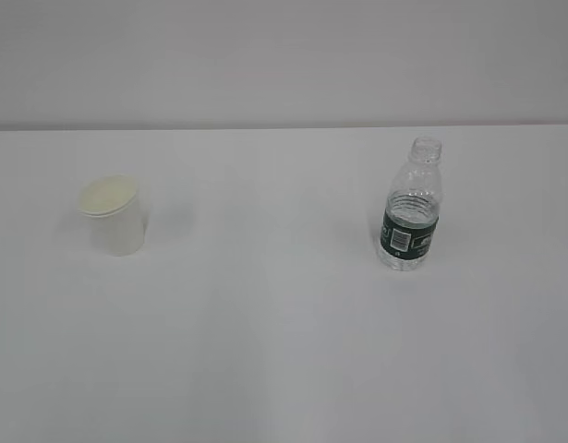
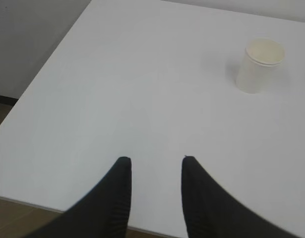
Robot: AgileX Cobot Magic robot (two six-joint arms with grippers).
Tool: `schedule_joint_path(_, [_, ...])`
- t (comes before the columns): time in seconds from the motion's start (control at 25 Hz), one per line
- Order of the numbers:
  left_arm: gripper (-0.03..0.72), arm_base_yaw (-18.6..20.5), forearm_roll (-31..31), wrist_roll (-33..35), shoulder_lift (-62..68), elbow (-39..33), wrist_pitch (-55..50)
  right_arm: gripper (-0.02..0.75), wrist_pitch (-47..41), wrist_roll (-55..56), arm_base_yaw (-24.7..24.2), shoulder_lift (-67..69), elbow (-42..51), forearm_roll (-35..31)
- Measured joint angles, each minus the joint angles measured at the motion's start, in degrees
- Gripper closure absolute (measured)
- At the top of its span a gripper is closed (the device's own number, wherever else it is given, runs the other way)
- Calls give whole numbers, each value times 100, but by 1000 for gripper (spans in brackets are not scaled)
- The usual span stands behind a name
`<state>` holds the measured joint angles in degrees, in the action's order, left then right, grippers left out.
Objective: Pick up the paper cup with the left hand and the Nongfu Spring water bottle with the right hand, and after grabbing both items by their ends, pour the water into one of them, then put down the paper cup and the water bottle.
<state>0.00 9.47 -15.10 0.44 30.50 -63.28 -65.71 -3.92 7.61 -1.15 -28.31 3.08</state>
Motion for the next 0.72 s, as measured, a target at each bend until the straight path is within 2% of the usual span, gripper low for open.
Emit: schedule_joint_path(0.72, [447, 0, 0, 0, 0, 0, 0, 183, 0, 0, 0, 0, 0, 0])
